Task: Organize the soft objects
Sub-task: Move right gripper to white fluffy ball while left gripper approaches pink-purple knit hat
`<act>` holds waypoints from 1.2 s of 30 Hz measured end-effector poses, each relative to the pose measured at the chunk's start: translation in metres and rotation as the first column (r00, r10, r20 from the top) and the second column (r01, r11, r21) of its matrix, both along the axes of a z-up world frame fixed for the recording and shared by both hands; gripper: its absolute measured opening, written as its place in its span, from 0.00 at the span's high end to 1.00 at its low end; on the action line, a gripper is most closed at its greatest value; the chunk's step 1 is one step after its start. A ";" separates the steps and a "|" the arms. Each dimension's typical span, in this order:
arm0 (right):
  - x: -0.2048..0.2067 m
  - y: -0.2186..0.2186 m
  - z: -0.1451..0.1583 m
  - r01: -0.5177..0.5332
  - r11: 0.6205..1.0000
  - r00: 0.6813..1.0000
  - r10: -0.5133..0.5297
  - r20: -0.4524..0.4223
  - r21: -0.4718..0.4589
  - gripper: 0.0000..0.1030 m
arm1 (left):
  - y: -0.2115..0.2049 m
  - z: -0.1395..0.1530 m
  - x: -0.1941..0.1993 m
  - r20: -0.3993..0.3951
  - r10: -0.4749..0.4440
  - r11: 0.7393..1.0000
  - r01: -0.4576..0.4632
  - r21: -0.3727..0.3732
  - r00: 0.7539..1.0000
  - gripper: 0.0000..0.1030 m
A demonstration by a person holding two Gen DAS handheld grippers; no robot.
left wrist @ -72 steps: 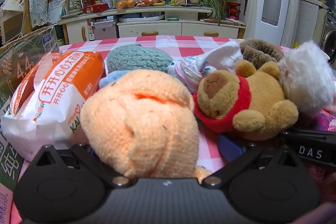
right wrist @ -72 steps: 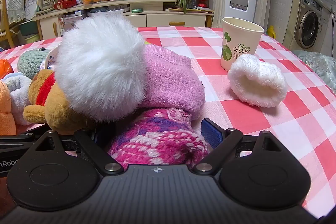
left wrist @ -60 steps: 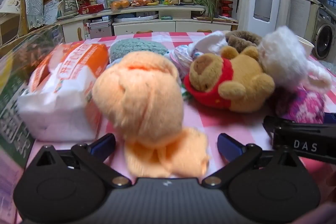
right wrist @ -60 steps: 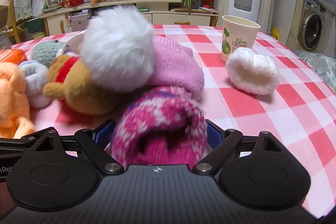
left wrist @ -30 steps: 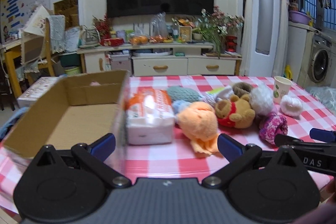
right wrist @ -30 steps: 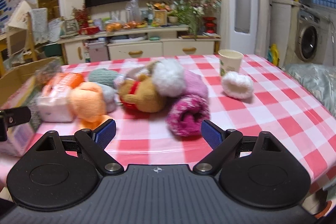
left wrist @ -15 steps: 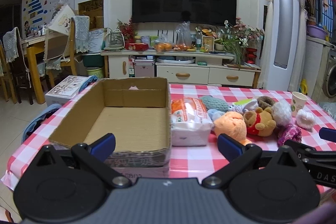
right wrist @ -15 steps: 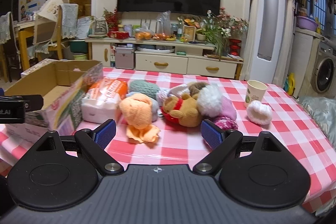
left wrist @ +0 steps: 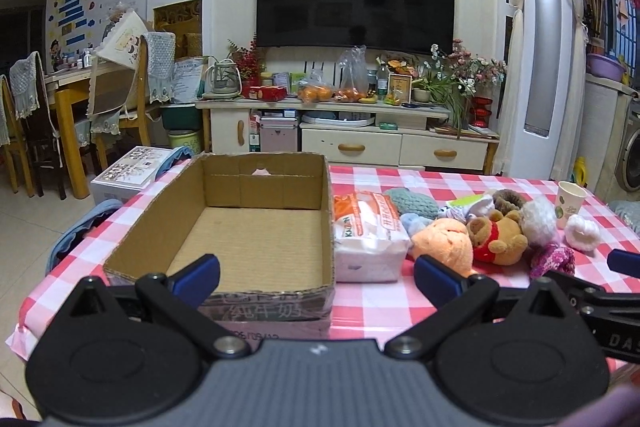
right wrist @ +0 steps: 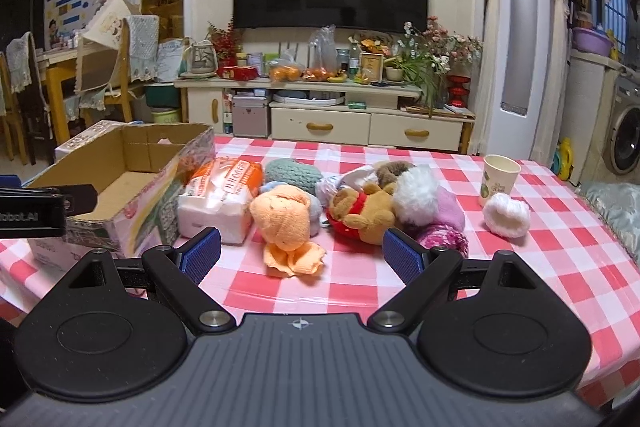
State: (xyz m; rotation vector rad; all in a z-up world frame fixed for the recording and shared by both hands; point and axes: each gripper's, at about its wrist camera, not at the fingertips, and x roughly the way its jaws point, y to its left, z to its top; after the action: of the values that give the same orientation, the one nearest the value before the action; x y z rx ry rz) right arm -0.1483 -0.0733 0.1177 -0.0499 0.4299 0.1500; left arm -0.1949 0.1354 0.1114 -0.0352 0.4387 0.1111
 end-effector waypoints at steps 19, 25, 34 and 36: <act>0.020 -0.116 -0.042 0.382 0.923 0.923 -0.379 -0.063 0.048 0.00 | -0.090 -0.018 0.037 -0.100 -0.272 0.960 0.277 0.041 0.957 0.01; 0.025 -0.173 -0.051 0.466 0.872 0.884 -0.453 -0.115 0.147 0.00 | -0.147 -0.035 0.062 -0.153 -0.395 0.914 0.404 0.032 0.906 0.01; 0.040 -0.227 -0.058 0.444 0.840 0.896 -0.420 -0.143 0.311 0.00 | -0.222 -0.070 0.113 -0.221 -0.489 0.866 0.499 -0.010 0.844 0.01; 0.054 -0.226 -0.058 0.426 0.843 0.905 -0.399 -0.149 0.329 0.00 | -0.234 -0.078 0.123 -0.233 -0.497 0.862 0.506 -0.024 0.836 0.01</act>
State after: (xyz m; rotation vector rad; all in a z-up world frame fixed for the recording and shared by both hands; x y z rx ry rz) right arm -0.0946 -0.2990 0.0593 0.4069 0.4740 -0.2011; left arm -0.0716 -0.0982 0.0331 0.1341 0.6672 -0.4023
